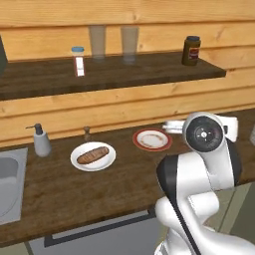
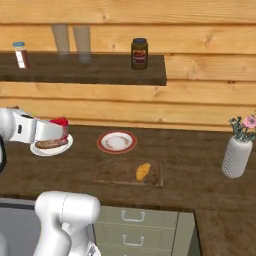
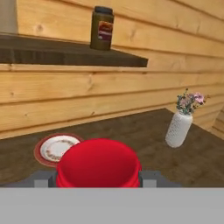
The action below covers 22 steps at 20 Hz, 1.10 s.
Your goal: From the different types of pastries on the counter, select a croissant and place it on the cutting board. Then retrieve a jar of jam from the cabinet and place it alongside the croissant on the cutting board.
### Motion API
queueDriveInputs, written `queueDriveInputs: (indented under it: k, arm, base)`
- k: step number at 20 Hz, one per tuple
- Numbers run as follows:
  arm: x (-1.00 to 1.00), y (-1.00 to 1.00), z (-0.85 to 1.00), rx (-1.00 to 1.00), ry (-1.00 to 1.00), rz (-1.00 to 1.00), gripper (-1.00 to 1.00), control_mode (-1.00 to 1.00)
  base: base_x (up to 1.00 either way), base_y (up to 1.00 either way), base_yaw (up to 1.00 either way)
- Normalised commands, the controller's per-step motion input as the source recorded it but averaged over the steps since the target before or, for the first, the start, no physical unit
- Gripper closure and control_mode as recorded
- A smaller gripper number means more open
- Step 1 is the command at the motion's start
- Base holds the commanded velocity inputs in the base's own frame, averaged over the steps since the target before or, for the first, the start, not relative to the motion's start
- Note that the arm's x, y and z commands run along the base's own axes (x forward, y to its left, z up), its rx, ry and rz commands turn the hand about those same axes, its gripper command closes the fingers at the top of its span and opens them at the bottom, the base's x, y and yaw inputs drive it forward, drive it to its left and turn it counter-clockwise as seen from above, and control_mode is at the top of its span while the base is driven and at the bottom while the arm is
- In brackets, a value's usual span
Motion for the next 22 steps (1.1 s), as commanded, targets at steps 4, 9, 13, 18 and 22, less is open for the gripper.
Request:
queueDriveInputs:
  k: [4, 9, 13, 18, 22]
  arm:
    - [0.68, -0.14, -0.69, 0.03, -0.03, 0.39, 1.00, -1.00]
    - [0.71, -0.18, -0.78, 0.00, -0.01, 0.57, 1.00, -1.00]
    - [0.76, -0.46, -0.81, 0.00, 0.00, 0.52, 1.00, -1.00]
    - [0.53, -0.74, -0.89, 0.00, 0.00, 0.42, 1.00, -1.00]
    - [0.47, -0.77, -0.96, 0.00, 0.00, 0.39, 1.00, -1.00]
  base:
    - [0.00, 0.00, 0.00]
    - [0.00, 0.00, 0.00]
    - [0.00, 0.00, 0.00]
    - [0.00, 0.00, 0.00]
    - [0.00, 0.00, 0.00]
